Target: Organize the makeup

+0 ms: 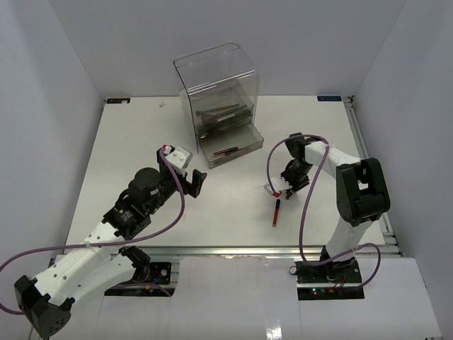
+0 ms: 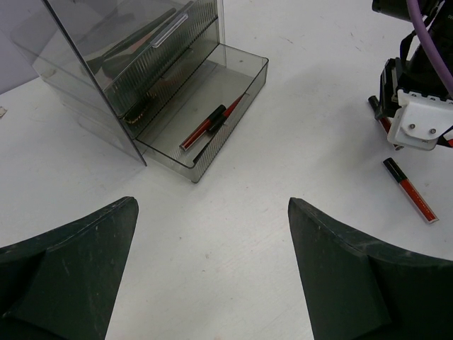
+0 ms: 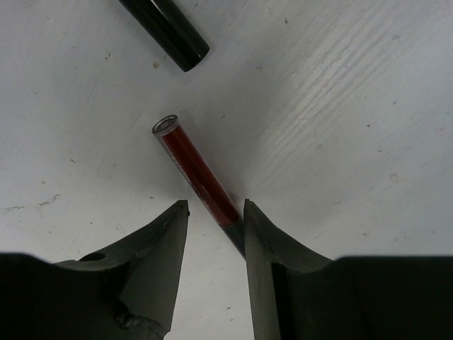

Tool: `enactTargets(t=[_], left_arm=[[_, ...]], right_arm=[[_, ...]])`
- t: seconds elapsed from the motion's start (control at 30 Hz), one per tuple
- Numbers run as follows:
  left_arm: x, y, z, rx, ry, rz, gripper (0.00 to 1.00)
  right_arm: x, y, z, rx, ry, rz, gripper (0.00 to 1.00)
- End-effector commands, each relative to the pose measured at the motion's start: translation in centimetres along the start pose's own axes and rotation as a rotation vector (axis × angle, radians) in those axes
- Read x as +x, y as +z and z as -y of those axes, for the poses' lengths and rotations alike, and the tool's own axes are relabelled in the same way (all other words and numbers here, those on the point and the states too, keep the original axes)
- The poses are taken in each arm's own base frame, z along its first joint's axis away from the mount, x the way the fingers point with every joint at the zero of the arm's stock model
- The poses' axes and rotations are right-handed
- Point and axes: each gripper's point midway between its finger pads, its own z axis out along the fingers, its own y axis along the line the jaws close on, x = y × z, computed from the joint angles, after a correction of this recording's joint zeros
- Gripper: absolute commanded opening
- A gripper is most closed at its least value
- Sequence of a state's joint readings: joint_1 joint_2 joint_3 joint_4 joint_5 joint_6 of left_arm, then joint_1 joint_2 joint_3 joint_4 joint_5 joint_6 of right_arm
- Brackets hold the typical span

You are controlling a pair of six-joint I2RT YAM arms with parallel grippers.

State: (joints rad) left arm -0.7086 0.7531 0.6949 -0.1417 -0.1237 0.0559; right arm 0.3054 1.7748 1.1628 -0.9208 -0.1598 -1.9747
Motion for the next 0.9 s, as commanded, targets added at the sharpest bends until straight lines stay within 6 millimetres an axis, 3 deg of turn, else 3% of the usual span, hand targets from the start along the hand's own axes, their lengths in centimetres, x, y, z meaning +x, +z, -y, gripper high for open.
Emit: enactTargets(t=[0.0,0.27,0.47,0.57,0.7,0.87], left_arm=[[0.1,0.1,-0.4,-0.017,0.001,0.004,0.98],[0.4,0.2,-0.5,-0.024,0.003,-0.004,0.98],[0.4,0.2,-0.5,-0.024,0.002,-0.004,0.98],[0.4,0.2,-0.5,-0.023,0.001,-0.003,0.98],[0.2,0.2,-0.5,-0.022,-0.001,0.002,0.98],[0.1,0.1,-0.6,-0.026,-0.001,0.003,0.98]], right_arm=[[0.6,1.1,0.5,-0.027,-0.191,-0.022,0.39],[1.1,2.4,0.2,-0.032,-0.165,-0.036,0.28],[2.1,2.4,-0.1,-0.025,-0.076,-0.060,0.13],[2.4,1.1,1.2,0.041,-0.008,-0.063,0.10],[2.5,-1.9,4.6,0.183,0.197,-0.047,0.08],[0.3,-4.7,8.2,0.333,0.399,0.073,0.08]])
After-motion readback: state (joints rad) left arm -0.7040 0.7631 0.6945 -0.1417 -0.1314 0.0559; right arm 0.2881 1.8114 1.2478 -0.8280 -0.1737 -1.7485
